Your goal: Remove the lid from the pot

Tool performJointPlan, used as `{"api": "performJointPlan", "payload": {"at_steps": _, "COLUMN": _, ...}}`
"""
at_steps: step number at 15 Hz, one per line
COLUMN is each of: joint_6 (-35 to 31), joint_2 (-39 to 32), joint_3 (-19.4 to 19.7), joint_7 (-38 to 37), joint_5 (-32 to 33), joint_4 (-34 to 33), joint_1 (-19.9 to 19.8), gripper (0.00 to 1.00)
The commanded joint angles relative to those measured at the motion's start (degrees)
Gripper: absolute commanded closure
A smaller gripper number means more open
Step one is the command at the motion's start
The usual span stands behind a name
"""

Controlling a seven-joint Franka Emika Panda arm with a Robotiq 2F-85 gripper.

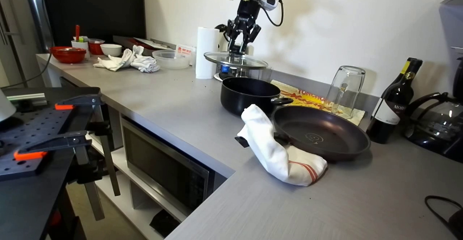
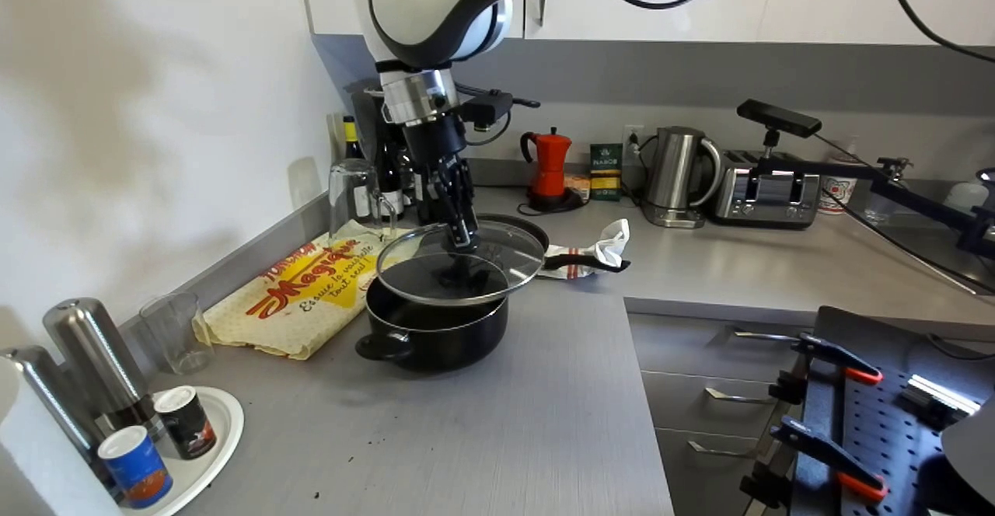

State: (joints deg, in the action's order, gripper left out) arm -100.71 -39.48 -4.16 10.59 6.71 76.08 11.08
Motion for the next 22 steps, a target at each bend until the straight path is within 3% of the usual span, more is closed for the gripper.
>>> {"api": "performJointPlan", "payload": {"at_steps": 1, "joint_6": -7.2, "joint_2": 7.2, "joint_3": -1.0, "joint_7": -3.0, "joint_5": 0.4, "joint_4": 14.0, "joint_1": -0.2, "gripper": 0.75}}
{"api": "performJointPlan", "payload": {"at_steps": 12, "joint_6": -33.2, "joint_2": 15.3, "joint_3": -5.2, "joint_7": -13.8, "joint_5": -2.1, "joint_4": 48.1, "joint_1": 1.7, "gripper": 0.75}}
{"api": "performJointPlan", "payload": {"at_steps": 16, "joint_6": -36.9, "joint_2": 16.2, "joint_3": -6.9, "joint_7": -16.5, "joint_5": -3.2, "joint_4": 52.7, "joint_1": 2.9, "gripper": 0.75}}
{"api": "performJointPlan", "payload": {"at_steps": 22, "joint_6": -36.7, "joint_2": 14.8, "joint_3": -7.3, "joint_7": -18.4, "joint_5": -4.1, "joint_4": 51.9, "joint_1": 4.4, "gripper": 0.75}}
